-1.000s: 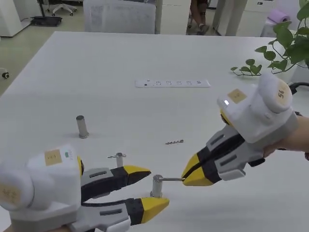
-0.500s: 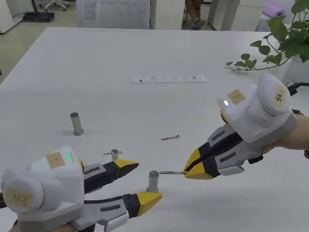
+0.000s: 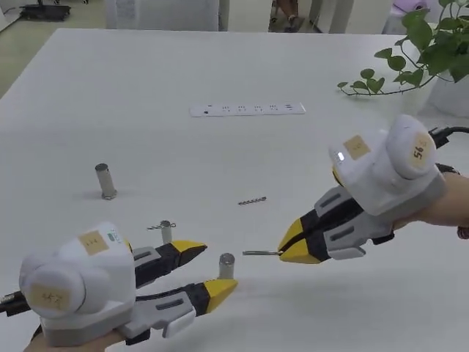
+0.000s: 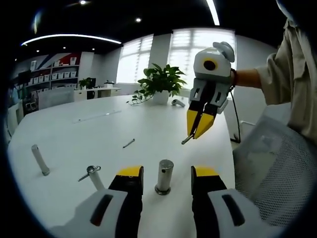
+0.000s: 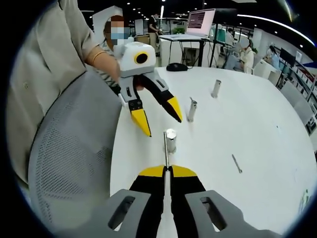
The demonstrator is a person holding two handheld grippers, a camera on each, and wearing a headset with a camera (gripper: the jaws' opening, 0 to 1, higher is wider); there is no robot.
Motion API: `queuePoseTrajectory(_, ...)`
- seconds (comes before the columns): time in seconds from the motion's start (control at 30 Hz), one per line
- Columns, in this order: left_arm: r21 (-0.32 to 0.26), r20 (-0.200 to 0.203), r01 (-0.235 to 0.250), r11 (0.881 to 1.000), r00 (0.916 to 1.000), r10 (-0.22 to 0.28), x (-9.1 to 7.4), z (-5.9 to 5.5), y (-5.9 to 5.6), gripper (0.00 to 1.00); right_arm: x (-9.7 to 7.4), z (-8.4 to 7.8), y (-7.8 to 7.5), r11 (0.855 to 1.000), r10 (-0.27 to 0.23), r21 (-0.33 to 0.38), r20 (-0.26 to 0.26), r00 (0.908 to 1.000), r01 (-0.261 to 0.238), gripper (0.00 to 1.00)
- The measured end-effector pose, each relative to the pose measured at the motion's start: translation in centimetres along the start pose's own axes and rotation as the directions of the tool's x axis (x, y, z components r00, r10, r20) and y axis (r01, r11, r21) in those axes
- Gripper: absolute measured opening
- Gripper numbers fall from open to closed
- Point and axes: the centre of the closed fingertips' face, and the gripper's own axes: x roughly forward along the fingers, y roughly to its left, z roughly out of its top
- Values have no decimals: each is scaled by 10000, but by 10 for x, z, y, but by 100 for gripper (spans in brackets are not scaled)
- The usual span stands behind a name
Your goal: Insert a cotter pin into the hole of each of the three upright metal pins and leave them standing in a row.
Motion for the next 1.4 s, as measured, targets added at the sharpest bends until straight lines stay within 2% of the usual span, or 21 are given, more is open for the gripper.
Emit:
queuePoseTrajectory(0.37,-21,-241,46,10000,9997,-46,13,-12,7,31,12,-11,-14,9999,-106,-127,-223,9997,103,3)
queuePoseTrajectory(0.73,-120,-438,241,9996,9987,-246,21,-20,6,24,25,-22,-18,9997,49,-240,-506,9987,-61,3)
queuePoseTrajectory(1.03,-151,-480,246,9996,9985,-253,23,-22,8,16,29,-21,-19,9993,224,-300,-459,9987,-238,3)
queuePoseTrajectory(1.2,-165,-517,398,9991,9978,-406,24,-23,5,13,30,-20,-18,9989,295,-362,-466,9985,-312,3)
queuePoseTrajectory(1.4,-156,-536,381,9992,9978,-389,24,-24,5,12,32,-18,-16,9981,381,-460,-484,9981,-403,3)
